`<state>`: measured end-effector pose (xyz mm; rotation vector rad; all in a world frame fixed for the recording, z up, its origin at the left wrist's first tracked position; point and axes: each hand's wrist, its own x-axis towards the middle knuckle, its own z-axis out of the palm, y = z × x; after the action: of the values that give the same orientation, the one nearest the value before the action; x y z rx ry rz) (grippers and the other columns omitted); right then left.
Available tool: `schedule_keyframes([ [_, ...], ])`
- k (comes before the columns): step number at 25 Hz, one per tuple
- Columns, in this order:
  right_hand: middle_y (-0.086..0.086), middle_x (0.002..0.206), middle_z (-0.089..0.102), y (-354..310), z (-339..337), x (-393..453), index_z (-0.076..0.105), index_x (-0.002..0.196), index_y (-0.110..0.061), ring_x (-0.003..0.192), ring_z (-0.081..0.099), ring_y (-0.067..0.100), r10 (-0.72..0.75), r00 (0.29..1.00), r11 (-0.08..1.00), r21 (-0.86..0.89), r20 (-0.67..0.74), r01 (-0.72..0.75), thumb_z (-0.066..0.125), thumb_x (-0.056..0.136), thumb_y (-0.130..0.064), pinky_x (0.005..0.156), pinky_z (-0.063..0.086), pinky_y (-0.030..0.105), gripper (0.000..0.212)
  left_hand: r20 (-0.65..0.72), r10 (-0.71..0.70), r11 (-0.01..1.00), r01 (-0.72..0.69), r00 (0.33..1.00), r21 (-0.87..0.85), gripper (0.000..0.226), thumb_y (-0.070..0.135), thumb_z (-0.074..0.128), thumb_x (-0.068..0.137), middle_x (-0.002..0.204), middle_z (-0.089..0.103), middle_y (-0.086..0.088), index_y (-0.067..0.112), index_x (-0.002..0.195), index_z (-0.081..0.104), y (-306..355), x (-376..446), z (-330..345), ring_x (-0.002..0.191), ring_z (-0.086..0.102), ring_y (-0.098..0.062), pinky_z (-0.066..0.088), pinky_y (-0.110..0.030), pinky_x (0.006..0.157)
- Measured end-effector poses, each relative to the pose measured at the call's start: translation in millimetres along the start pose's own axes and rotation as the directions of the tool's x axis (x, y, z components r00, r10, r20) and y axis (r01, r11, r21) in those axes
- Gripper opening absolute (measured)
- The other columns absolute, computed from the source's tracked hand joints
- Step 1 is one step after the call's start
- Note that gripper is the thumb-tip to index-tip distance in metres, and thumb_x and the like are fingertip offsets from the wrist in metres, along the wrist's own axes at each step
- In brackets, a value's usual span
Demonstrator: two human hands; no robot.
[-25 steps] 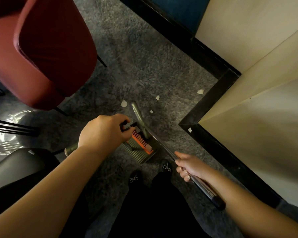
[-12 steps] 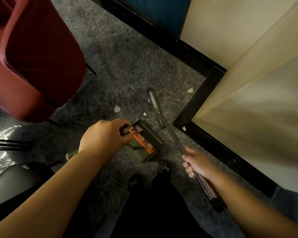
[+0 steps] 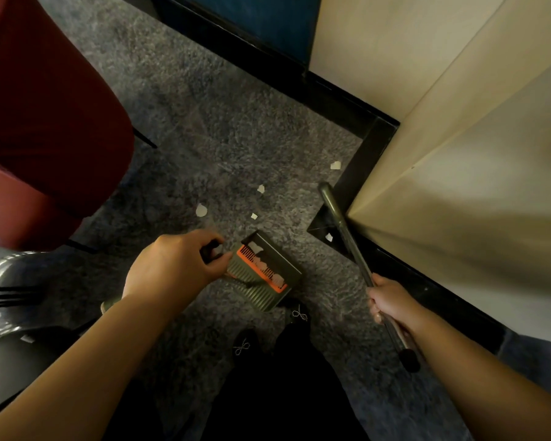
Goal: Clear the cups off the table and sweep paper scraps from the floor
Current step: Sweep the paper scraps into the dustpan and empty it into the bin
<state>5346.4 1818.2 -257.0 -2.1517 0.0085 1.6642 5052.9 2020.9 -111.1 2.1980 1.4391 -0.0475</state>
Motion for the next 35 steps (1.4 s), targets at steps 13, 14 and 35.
schedule_keyframes([
  [13,0.0,0.054,0.038,-70.1,45.8,15.3,0.041,0.126,-0.024,0.033,0.034,0.008,0.033,0.952,0.994,0.09,0.305,-0.064,0.033,0.103,-0.011,0.033,0.028,0.017,0.028,0.003,-0.088,0.995,0.088,0.996,-0.037,0.041,0.061,0.059,0.073,0.082,0.069,0.009,0.036,0.105,0.069,13.5,14.6,-6.9,0.073,0.065,-0.014,0.057,-0.035,0.064],
  [14,0.001,0.055,0.038,-77.5,43.2,13.4,0.036,0.135,-0.028,0.033,0.034,0.008,0.018,0.954,0.995,0.085,0.3,-0.045,0.033,0.103,-0.011,0.033,0.028,0.017,0.036,-0.001,-0.101,0.994,0.101,0.995,-0.045,0.038,0.059,0.062,0.075,0.081,0.069,0.01,0.037,0.105,0.069,13.2,15.3,-8.3,0.072,0.065,-0.013,0.057,-0.034,0.063],
  [35,0.003,0.061,0.038,-209.4,-41.8,67.9,0.039,0.111,-0.02,0.034,0.035,0.007,-0.072,0.997,0.966,0.246,-0.023,0.075,0.04,0.1,-0.009,0.033,0.031,0.017,0.015,-0.119,-0.167,0.974,0.145,0.979,-0.174,0.038,0.053,0.067,0.075,0.079,0.067,0.016,0.034,0.109,0.068,54.7,111.0,-47.5,0.067,0.061,-0.003,0.054,-0.028,0.058],
])
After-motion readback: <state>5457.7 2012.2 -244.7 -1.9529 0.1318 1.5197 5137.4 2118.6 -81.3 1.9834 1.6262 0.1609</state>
